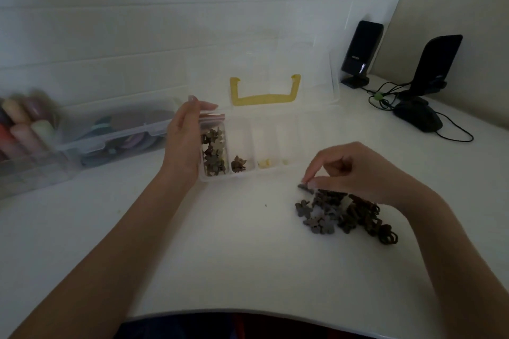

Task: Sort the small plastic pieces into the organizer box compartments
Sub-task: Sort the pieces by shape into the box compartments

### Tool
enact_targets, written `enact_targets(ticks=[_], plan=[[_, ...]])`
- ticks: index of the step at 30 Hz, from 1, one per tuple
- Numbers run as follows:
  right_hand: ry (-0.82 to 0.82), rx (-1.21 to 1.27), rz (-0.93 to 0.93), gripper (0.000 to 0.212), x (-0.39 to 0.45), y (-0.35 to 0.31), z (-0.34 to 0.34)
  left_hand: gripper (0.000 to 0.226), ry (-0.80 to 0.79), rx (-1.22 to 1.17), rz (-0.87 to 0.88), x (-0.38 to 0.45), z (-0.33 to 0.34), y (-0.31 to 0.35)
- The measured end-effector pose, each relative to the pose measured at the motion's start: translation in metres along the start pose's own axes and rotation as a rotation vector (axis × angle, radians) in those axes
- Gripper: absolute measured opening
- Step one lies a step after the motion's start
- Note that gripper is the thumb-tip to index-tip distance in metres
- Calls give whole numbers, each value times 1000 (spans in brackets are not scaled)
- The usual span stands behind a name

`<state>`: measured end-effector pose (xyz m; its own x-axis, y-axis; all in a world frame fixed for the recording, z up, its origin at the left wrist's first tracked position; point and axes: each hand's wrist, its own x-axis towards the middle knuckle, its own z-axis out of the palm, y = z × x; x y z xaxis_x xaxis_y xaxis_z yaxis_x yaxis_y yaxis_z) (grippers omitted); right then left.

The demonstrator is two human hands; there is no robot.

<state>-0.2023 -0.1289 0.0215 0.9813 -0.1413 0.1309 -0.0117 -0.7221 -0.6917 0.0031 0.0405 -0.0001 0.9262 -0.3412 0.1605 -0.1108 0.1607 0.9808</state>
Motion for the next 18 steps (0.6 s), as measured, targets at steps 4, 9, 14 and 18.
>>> enact_targets(ticks=[4, 9, 14, 18], plan=[[-150, -121, 80, 9, 2, 1, 8, 41, 13, -11, -23, 0, 1, 1], [-177, -156, 145, 2, 2, -1, 11, 41, 11, -18, -12, -1, 0, -1], [-140, -132, 102, 5, 3, -2, 17, 40, 22, -21, -13, -1, 1, 0], [-76, -55, 54, 4, 5, -4, 20, 40, 18, -30, -7, -3, 1, 2]])
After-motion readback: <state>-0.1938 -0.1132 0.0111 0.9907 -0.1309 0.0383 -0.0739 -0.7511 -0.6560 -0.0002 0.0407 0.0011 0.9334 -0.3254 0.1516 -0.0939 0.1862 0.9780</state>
